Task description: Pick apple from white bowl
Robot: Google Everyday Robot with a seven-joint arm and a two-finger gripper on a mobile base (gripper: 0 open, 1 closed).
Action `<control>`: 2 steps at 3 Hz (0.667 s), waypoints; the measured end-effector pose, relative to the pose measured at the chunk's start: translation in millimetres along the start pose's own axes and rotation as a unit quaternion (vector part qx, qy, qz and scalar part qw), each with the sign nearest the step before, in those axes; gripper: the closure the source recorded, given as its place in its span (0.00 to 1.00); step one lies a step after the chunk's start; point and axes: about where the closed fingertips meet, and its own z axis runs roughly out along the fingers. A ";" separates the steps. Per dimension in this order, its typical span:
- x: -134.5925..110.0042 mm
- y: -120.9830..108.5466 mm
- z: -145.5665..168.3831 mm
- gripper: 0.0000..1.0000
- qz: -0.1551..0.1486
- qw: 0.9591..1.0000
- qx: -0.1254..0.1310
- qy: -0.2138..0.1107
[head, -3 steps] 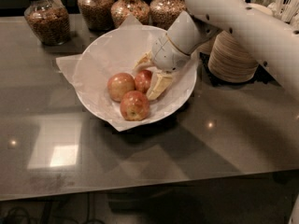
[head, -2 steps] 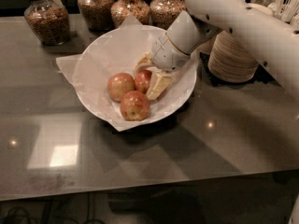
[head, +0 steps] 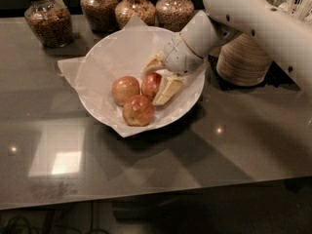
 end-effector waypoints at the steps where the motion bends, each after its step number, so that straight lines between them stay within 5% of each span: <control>1: -16.4 -4.1 -16.0 1.00 -0.003 0.999 0.036 -0.038; 2: -40.1 -12.7 -33.2 1.00 -0.013 0.993 0.075 -0.094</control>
Offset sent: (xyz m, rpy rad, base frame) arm -0.0149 0.0129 0.0911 0.4066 -0.0800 0.0057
